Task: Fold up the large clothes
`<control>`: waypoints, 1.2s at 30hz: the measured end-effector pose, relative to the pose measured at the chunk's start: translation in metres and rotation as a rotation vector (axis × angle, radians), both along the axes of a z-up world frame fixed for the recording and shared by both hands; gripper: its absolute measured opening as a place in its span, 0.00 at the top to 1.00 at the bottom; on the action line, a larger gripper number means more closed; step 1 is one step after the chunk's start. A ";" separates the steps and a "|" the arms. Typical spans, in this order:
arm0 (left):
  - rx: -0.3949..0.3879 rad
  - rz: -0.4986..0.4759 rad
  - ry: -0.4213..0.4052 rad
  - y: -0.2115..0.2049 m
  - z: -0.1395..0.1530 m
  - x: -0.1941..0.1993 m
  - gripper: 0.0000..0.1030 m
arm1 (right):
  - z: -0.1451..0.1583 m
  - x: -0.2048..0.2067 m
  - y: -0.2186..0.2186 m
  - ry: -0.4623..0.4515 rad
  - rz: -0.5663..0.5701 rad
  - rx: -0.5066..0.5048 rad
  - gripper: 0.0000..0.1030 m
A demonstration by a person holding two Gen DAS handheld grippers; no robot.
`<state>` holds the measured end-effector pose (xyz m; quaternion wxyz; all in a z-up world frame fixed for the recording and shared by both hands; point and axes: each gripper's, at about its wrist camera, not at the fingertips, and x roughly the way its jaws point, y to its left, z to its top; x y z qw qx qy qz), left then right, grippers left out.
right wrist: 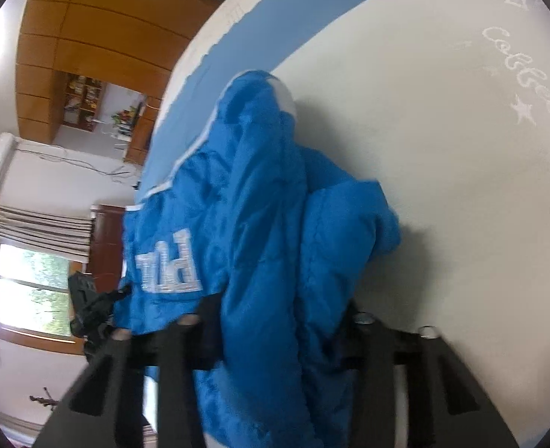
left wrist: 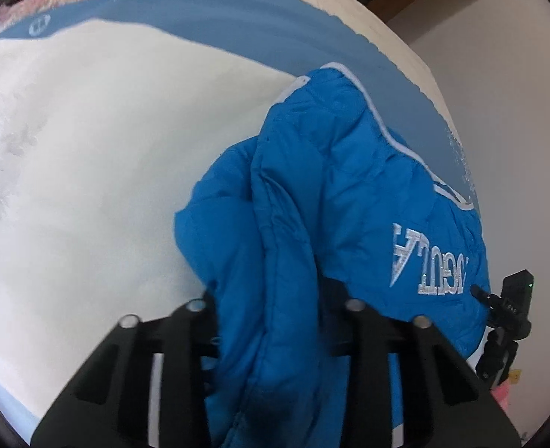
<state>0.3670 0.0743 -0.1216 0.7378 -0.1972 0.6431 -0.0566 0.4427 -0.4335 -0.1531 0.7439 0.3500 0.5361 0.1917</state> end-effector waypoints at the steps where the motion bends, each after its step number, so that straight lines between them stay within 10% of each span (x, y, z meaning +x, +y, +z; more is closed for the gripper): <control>1: -0.006 0.007 -0.011 0.001 0.006 -0.002 0.79 | 0.005 -0.003 0.000 -0.009 0.002 0.000 0.75; 18: 0.010 -0.053 -0.178 0.000 0.154 -0.086 0.85 | 0.124 -0.133 0.053 -0.136 0.150 -0.010 0.79; 36: 0.161 0.027 -0.037 0.055 0.045 -0.142 0.69 | 0.022 -0.187 0.072 0.058 0.069 -0.163 0.77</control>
